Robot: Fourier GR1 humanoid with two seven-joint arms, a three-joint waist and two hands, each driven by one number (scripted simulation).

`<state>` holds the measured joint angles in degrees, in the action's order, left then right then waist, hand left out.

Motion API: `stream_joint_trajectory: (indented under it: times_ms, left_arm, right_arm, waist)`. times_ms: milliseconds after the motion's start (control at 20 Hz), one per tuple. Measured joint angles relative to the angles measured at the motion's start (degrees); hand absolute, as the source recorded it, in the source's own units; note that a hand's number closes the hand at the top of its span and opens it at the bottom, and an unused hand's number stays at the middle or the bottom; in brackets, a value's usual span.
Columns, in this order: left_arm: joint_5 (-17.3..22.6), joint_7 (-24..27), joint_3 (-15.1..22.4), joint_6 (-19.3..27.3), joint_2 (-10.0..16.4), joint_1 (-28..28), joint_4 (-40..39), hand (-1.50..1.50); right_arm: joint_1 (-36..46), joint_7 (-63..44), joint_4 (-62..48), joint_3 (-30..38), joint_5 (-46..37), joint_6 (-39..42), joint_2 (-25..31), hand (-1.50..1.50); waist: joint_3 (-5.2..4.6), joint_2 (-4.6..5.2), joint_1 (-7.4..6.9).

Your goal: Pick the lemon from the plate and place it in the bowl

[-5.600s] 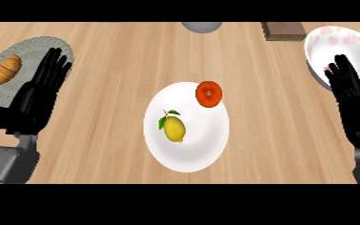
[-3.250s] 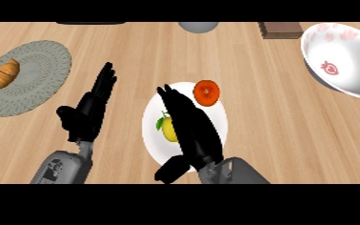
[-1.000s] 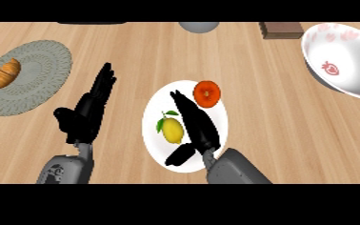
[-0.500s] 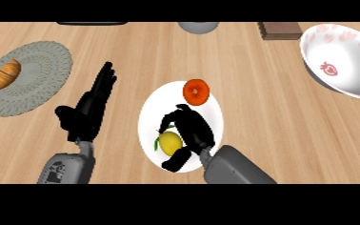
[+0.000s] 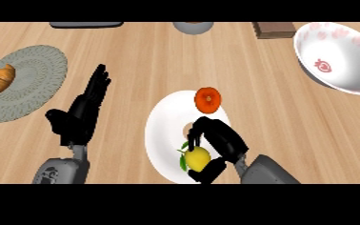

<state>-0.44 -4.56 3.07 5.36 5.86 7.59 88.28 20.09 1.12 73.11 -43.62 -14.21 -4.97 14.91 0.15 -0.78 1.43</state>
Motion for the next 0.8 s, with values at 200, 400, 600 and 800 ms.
stream_joint_trajectory:
  times_ms: [200, 400, 600, 800]
  left_arm:
    - [0.08, 0.18, -0.93, 0.33, 0.54, -0.94, 0.26, 0.00]
    - [0.19, 0.44, -1.46, 0.57, 0.65, -1.87, 0.26, 0.00]
    - [0.35, 0.54, -2.03, 0.56, 1.07, -2.61, 0.73, 0.00]
    - [-0.48, 0.65, -1.34, 1.26, 0.45, -2.92, 1.24, 0.00]
  right_arm:
    - [-4.55, 11.83, 6.63, 4.44, 7.39, 8.41, 12.87, 1.50]
    - [-9.15, 24.57, 12.82, 11.60, 16.15, 15.54, 23.76, 1.50]
    - [-14.33, 36.58, 17.20, 21.25, 23.71, 20.25, 33.87, 1.50]
    - [-19.95, 44.28, 19.48, 32.58, 30.92, 23.69, 43.08, 1.50]
  waist:
    - [0.01, -0.01, 1.95]
    - [-0.01, -0.02, 3.06]
    - [-0.05, -0.13, 3.53]
    - [-0.13, -0.13, 3.43]
